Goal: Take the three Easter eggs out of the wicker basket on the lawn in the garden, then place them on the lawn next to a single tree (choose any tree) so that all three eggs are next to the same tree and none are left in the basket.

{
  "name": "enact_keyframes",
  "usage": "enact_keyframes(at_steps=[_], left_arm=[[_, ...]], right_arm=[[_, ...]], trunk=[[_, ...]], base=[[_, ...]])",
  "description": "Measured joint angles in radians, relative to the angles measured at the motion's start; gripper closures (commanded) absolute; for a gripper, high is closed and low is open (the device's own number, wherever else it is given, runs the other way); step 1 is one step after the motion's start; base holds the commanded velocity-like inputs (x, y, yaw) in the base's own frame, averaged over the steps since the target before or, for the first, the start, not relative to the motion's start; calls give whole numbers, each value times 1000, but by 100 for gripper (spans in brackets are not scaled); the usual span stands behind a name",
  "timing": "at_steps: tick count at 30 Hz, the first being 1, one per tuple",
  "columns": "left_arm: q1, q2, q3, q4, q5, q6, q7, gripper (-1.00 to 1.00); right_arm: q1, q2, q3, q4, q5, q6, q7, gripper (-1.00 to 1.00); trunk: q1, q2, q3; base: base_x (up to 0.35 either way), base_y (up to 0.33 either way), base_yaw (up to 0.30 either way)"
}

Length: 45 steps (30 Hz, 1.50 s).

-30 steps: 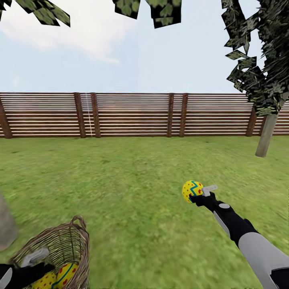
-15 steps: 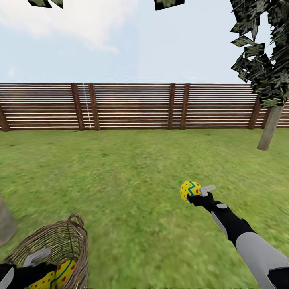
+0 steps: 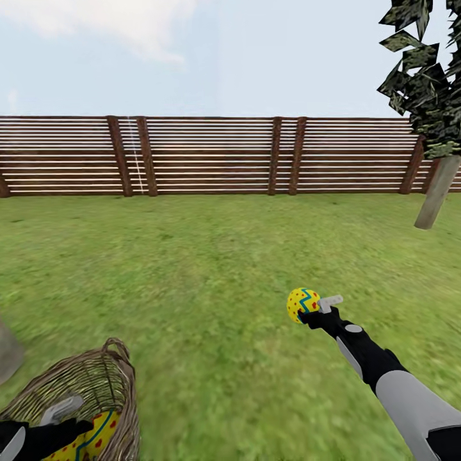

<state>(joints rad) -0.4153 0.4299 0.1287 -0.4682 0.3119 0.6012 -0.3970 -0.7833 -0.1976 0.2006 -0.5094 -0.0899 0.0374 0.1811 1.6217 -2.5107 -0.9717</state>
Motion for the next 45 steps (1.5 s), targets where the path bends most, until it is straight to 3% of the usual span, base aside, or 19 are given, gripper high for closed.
enact_keyframes(at_steps=[7,45], left_arm=[[0,-7,-1,0,0,0,0,-100],[0,-12,0,-2,1,-2,-2,-100]], right_arm=[[0,11,1,0,0,0,-1,100],[0,15,1,0,1,0,-1,100]], trunk=[[3,-2,-27],[19,-10,-163]], base=[[110,0,0],[81,0,0]])
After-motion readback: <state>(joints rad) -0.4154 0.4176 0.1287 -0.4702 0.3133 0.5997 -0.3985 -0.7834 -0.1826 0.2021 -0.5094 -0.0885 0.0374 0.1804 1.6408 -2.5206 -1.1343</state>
